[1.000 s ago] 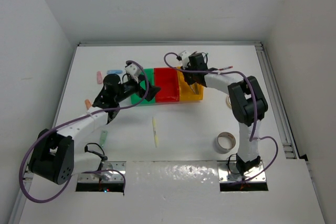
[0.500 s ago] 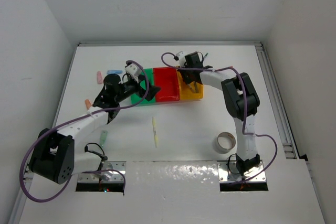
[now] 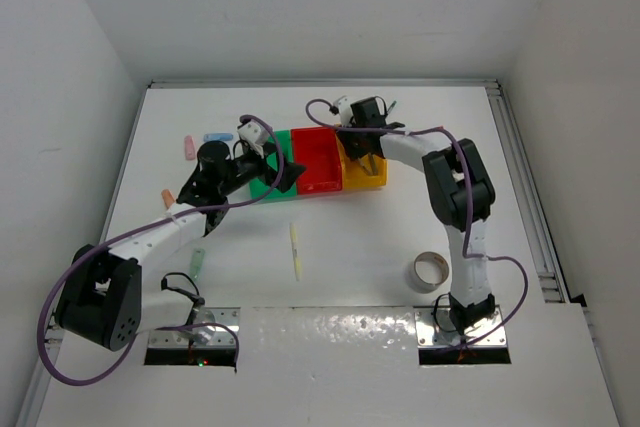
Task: Sort the stationery into containers
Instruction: Place the pen in the storage box, then pick up the pen from the center of the board, then place the pen in the storage box.
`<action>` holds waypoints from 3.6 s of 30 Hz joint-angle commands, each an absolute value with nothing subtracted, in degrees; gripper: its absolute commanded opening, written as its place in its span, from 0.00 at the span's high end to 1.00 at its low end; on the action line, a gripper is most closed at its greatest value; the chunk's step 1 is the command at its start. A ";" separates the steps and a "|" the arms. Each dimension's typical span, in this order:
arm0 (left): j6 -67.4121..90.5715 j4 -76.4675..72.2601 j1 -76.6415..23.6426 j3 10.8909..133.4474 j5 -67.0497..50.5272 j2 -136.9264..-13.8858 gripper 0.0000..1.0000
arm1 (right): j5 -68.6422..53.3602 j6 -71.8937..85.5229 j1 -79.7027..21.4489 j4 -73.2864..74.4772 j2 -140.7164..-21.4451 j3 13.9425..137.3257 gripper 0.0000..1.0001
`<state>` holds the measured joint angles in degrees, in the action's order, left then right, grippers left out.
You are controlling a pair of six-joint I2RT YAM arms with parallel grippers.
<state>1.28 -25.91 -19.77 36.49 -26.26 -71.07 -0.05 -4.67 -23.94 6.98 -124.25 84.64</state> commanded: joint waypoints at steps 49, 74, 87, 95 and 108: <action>8.17 -0.97 -18.02 32.26 25.49 -36.47 0.01 | 21.70 29.81 -67.07 22.94 -103.73 68.11 1.00; 6.50 -5.45 -7.39 34.80 14.94 -49.22 0.02 | 7.48 -10.37 -27.42 4.66 -109.42 81.48 1.00; 5.36 -8.44 -5.10 34.45 13.01 -52.47 0.02 | 3.87 -8.26 -25.75 3.07 -114.96 79.72 1.00; 4.84 -8.70 -5.10 34.45 12.75 -52.12 0.02 | 4.31 -8.17 -25.75 4.83 -116.28 81.65 1.00; 5.01 -9.49 -5.10 33.93 10.55 -52.21 0.02 | 4.48 -3.61 -25.40 6.59 -109.87 82.88 0.65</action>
